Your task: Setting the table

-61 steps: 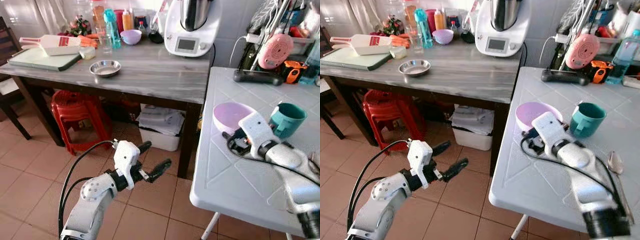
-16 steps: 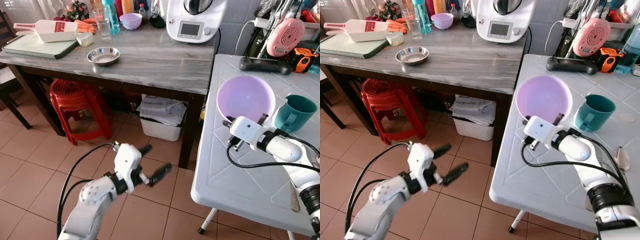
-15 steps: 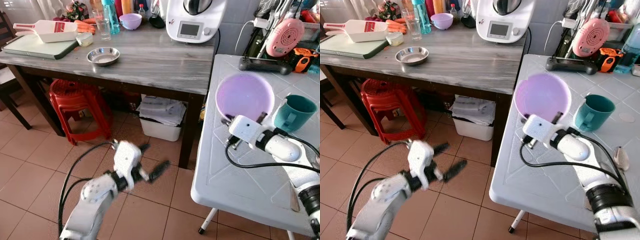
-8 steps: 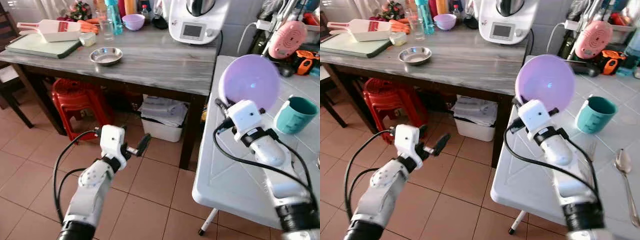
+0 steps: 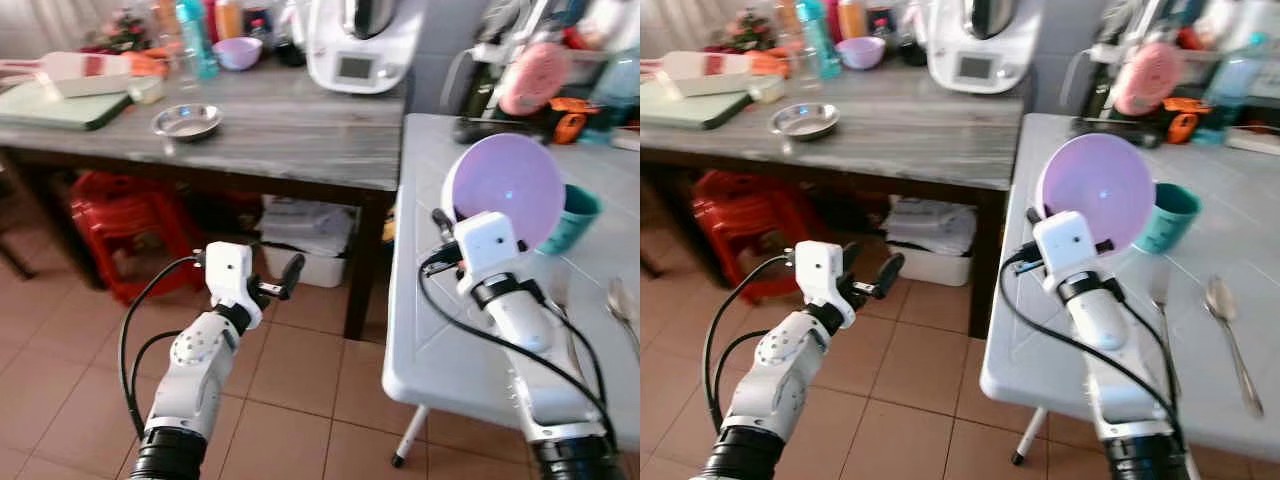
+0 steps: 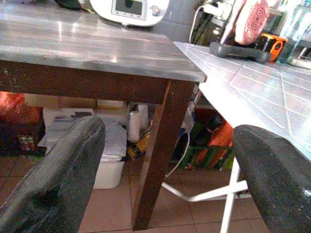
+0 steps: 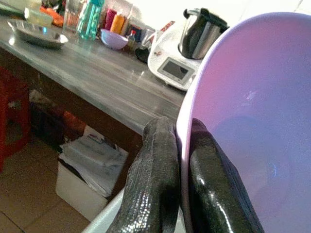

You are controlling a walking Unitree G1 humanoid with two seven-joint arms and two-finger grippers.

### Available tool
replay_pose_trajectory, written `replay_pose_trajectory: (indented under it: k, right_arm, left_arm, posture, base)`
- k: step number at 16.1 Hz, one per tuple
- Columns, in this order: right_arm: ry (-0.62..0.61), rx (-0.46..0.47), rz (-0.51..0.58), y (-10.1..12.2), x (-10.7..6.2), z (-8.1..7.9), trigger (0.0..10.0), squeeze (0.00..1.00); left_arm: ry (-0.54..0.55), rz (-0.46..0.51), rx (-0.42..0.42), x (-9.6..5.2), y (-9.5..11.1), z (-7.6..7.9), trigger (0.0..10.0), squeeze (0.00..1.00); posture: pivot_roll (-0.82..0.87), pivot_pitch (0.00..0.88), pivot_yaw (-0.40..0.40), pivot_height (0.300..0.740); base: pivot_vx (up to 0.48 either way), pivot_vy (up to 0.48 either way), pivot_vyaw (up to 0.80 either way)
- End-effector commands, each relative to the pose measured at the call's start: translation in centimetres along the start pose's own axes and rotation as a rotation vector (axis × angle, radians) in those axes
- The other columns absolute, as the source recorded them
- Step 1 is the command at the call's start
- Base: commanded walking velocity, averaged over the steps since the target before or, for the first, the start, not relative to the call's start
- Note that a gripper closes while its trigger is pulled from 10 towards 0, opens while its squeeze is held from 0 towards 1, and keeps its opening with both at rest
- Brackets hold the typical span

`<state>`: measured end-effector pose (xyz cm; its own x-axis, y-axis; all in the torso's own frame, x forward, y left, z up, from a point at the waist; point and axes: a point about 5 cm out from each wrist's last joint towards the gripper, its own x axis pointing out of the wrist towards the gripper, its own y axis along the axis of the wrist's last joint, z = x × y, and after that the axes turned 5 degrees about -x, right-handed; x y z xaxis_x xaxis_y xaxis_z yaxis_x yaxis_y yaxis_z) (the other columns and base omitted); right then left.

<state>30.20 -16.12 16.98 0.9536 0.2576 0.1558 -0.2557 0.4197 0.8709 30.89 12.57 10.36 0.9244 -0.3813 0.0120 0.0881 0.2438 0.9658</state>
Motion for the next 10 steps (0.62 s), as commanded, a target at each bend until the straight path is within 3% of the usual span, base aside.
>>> replay_pose_trajectory:
  k: [1, 5, 10]
  right_arm:
    - [0.004, -0.011, 0.017, 0.68, 0.03, -0.11, 10.0, 0.0]
    - [0.001, -0.005, 0.008, 0.67, -0.05, -0.22, 10.0, 0.0]
    - [-0.007, -0.004, 0.002, 0.55, -0.4, -0.23, 10.0, 0.0]
  left_arm:
    - [0.01, 0.01, 0.007, 0.01, 0.25, -0.3, 10.0, 0.0]
    - [0.006, 0.01, 0.016, 0.04, 0.3, -0.37, 10.0, 0.0]
    - [0.0, 0.009, 0.014, 0.29, 0.2, -0.07, 10.0, 0.0]
  posture:
    - [-0.01, 0.0, 0.02, 0.74]
    - [-0.01, 0.0, 0.025, 0.74]
    - [-0.01, 0.0, 0.027, 0.74]
  base:
    - [0.0, 0.289, -0.77]
    - [0.0, 0.293, -0.73]
    - [0.0, 0.3, 0.0]
